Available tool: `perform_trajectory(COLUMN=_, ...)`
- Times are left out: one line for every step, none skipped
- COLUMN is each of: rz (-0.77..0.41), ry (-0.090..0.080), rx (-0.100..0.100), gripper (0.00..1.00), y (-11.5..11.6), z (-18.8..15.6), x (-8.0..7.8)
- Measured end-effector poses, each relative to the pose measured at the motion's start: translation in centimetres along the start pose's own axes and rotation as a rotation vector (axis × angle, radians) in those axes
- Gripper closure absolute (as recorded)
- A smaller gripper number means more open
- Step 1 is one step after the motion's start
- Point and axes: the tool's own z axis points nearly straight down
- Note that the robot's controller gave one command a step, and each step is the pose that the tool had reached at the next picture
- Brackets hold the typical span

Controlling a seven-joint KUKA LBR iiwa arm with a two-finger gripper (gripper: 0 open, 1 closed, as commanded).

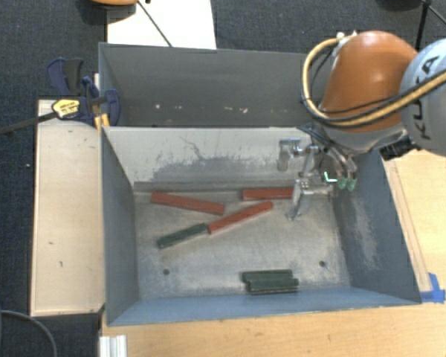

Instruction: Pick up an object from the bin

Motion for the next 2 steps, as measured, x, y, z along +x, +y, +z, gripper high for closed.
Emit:
perform_trajectory(rz=0.000, ry=-0.008, rx=0.000, gripper=0.00, y=0.0, z=-0.4, x=-0.2)
perform_trajectory(rz=-0.018, ry=-0.013, rx=0.001, gripper=0.00, y=5.3, z=5.3, x=0.3)
